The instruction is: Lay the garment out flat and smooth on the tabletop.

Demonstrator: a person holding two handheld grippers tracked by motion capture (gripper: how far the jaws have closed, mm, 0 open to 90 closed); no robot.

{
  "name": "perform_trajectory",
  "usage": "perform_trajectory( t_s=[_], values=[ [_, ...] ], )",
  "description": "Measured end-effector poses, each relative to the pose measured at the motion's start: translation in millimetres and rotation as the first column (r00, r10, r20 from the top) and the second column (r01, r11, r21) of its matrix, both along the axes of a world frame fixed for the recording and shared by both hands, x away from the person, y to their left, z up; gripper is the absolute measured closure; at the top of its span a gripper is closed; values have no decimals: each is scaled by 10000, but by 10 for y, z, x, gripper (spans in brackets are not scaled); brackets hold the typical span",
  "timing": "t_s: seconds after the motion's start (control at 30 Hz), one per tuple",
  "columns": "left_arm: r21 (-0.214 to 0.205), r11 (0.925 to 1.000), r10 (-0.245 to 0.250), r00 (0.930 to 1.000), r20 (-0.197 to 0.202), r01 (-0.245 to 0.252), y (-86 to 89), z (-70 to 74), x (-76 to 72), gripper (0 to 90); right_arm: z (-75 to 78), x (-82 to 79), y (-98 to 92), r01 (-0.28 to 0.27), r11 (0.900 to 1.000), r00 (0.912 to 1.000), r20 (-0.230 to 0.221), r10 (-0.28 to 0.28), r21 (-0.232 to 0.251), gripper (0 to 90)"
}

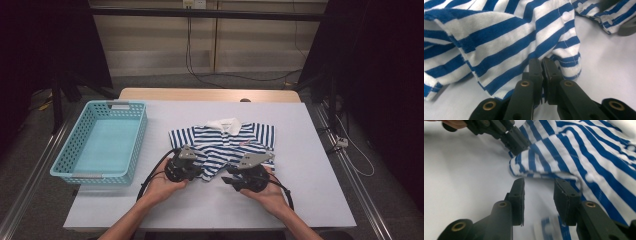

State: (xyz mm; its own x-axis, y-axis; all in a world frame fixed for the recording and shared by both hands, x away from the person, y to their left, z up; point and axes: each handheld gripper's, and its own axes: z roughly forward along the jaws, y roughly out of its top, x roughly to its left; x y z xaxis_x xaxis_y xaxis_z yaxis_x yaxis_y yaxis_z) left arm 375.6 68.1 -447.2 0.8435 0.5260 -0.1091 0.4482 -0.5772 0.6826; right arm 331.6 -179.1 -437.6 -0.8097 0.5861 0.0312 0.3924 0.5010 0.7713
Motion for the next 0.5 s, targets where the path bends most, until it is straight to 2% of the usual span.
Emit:
perform_trajectory(
  t_s=[0.07,0.13,0.17,0.27,0.4,0.5],
  values=[
    [-61,10000,20,10000,50,-20,50,17,-14,802,-3,74,93,-238,9997,9997,20,238,-63,636],
    [-520,9986,-74,9999,-83,69,95,26,-33,770,1,118,183,-279,9996,9996,-32,279,15,644],
    [-234,9997,114,9999,-21,-115,121,57,-55,748,3,138,218,-396,9992,9992,-3,396,24,650],
    [-364,9988,340,9994,73,-338,192,61,-49,690,13,164,315,-700,9975,9975,39,700,22,631],
    [-429,9976,543,9985,67,-539,247,41,-5,671,-54,186,449,-938,9952,9956,-62,937,-261,622],
    [-181,9986,504,9987,-55,-505,242,5,20,646,-161,219,505,-830,9957,9963,-271,820,-407,634]
  ],
)
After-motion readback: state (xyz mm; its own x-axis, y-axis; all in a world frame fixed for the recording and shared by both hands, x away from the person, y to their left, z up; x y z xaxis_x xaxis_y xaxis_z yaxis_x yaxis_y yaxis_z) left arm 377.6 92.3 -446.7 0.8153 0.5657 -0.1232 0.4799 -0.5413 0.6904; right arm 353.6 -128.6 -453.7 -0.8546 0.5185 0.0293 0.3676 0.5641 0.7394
